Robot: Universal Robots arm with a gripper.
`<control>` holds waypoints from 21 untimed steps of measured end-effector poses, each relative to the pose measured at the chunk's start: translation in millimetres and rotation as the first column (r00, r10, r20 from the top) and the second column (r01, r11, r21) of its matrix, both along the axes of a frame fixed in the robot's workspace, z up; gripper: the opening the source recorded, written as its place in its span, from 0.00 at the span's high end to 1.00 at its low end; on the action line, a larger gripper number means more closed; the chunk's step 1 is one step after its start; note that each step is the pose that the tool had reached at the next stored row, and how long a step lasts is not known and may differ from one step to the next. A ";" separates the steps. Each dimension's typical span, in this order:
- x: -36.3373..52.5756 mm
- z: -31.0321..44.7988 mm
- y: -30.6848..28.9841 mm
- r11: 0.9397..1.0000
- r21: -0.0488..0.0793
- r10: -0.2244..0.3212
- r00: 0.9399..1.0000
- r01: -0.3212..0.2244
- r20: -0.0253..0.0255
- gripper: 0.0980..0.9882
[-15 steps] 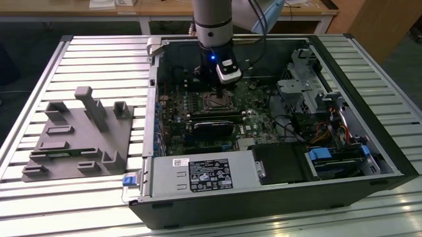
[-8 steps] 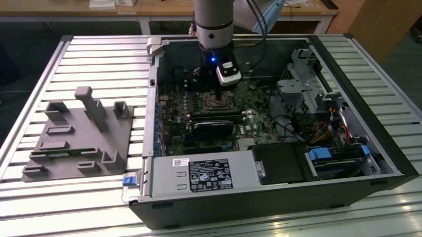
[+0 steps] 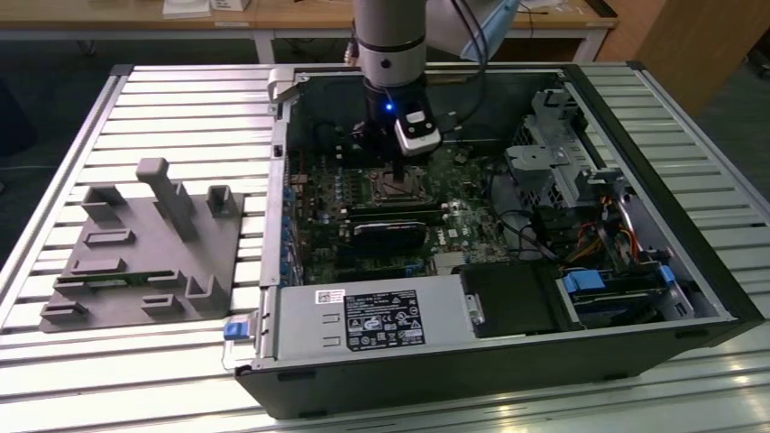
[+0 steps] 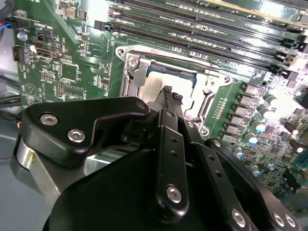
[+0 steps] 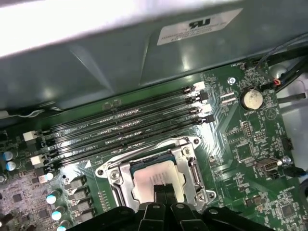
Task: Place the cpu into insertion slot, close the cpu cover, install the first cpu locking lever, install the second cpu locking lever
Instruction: 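Install the first cpu locking lever, then install the second cpu locking lever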
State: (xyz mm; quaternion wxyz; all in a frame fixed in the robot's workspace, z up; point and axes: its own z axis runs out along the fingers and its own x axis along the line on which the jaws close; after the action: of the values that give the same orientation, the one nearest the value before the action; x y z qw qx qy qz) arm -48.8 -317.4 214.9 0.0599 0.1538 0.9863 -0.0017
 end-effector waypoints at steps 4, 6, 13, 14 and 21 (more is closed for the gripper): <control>0.0 8.5 0.0 1.000 0.000 0.000 1.000 0.000 0.000 0.99; 0.0 12.2 0.0 1.000 0.000 0.000 1.000 0.000 0.000 0.99; 0.0 16.5 0.0 1.000 0.000 0.000 1.000 0.000 0.000 0.99; 0.0 16.8 0.0 1.000 0.000 0.000 1.000 0.000 0.000 0.99; 0.0 16.9 0.0 1.000 0.000 0.000 1.000 0.000 0.000 0.99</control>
State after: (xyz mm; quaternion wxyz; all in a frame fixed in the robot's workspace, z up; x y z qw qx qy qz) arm -48.8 -317.4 231.9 0.0599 0.1538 0.9863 -0.0016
